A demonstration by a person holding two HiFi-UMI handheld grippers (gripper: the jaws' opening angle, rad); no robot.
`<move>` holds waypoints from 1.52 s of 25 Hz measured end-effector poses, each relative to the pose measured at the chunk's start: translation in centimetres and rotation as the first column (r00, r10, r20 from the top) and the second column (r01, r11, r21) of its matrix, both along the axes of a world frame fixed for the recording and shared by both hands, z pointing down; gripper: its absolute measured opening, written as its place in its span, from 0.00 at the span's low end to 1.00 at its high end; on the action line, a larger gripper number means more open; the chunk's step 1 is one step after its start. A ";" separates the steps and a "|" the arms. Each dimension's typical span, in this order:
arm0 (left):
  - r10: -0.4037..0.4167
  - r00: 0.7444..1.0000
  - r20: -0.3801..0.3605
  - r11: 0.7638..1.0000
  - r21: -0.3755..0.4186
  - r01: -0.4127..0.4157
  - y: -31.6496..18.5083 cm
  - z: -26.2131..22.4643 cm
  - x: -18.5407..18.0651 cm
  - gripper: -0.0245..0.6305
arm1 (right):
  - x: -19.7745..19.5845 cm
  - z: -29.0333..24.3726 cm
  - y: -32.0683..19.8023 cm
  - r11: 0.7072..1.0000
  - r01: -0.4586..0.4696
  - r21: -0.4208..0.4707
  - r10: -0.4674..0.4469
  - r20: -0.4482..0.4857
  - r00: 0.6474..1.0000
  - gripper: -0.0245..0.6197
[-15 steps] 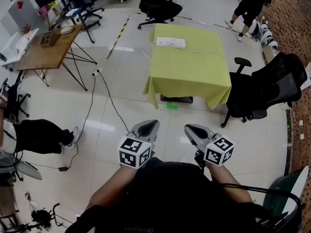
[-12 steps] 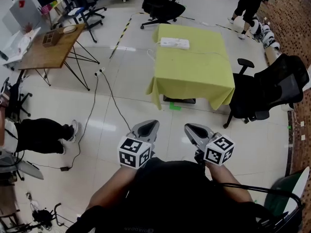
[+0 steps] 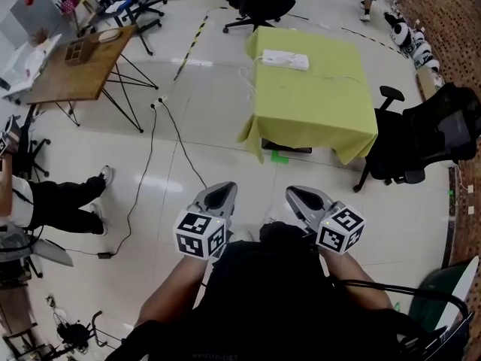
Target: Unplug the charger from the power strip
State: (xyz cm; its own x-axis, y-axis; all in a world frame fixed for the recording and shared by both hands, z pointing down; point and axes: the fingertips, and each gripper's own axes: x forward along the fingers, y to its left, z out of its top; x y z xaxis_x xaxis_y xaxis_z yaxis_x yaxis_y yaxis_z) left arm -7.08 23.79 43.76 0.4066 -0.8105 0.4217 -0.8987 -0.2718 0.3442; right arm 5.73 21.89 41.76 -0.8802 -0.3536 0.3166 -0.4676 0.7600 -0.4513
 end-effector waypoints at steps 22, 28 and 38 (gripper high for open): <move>-0.037 0.993 0.113 0.999 0.017 0.035 -21.6 -2.2 -6.4 0.05 | -8.1 -1.1 -24.0 0.999 0.041 0.029 -0.044 0.097 0.994 0.04; 0.047 0.993 0.106 0.999 -0.010 -0.046 -26.1 -1.4 -4.8 0.05 | -7.7 0.2 -27.9 1.000 0.008 -0.010 -0.007 0.083 0.997 0.04; 0.226 0.973 0.045 0.973 -0.069 -0.222 -35.8 2.1 -6.2 0.05 | -8.3 3.8 -34.8 0.984 -0.162 -0.076 0.163 0.006 0.987 0.04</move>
State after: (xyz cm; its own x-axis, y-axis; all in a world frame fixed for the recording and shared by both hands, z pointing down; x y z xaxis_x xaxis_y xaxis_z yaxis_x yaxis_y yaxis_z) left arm -13.28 -12.00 45.83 0.5509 -0.6723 0.4945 -0.8346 -0.4473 0.3216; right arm -2.59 -12.87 45.56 -0.8171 -0.4678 0.3368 -0.5759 0.6385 -0.5105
